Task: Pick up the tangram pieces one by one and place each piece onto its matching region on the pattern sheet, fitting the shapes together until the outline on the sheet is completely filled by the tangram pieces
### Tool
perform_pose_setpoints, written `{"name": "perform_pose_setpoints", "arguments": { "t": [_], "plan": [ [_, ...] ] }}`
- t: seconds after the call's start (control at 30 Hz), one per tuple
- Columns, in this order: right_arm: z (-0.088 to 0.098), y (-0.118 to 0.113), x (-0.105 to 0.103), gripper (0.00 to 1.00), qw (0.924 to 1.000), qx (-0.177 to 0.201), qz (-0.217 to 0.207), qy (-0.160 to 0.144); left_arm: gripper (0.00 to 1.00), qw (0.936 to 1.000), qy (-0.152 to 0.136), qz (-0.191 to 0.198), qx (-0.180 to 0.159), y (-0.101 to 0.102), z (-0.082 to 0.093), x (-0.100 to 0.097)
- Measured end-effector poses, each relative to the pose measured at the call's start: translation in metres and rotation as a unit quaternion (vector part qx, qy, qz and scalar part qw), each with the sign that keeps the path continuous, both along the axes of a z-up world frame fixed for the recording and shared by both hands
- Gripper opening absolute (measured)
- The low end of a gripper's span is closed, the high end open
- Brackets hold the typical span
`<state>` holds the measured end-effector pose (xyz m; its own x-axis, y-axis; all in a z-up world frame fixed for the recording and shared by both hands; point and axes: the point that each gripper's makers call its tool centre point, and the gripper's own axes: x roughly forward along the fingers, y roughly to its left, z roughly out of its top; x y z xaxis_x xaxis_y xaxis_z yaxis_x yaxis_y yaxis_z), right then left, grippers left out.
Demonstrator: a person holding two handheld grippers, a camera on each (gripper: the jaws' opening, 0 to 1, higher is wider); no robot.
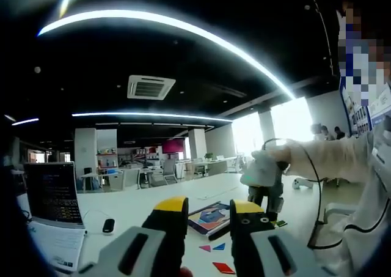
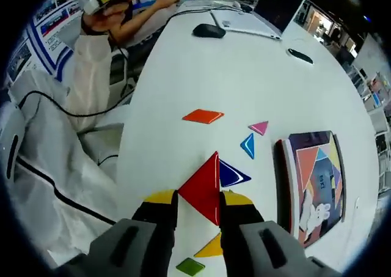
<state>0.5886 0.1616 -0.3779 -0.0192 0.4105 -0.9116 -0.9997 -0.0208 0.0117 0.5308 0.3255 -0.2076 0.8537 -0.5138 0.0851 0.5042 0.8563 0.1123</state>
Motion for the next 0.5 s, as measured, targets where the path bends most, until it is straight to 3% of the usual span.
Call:
{"name": "perform_pose_setpoints", "arguments": {
  "t": [0.13, 0.3, 0.4, 0.5],
  "plan": [
    [0.005, -0.001, 0.022, 0.28, 0.9974, -0.004, -0.072, 0.007, 0.29, 1.0000, 0.000, 0.001, -0.002, 0.001, -0.001, 0.001],
    [0.014, 0.002, 0.046, 0.28, 0.9875, 0.001, -0.156, 0.021, 0.28, 1.0000, 0.000, 0.000, -0.004, 0.001, 0.000, 0.001],
    [0.021, 0.007, 0.064, 0.28, 0.9756, 0.005, -0.218, 0.030, 0.27, 1.0000, 0.005, -0.007, -0.003, -0.003, -0.003, 0.000],
    [0.024, 0.009, 0.074, 0.28, 0.9719, 0.002, -0.234, 0.029, 0.27, 0.9999, 0.010, -0.011, -0.001, -0.004, -0.006, 0.000]
  ]
}}
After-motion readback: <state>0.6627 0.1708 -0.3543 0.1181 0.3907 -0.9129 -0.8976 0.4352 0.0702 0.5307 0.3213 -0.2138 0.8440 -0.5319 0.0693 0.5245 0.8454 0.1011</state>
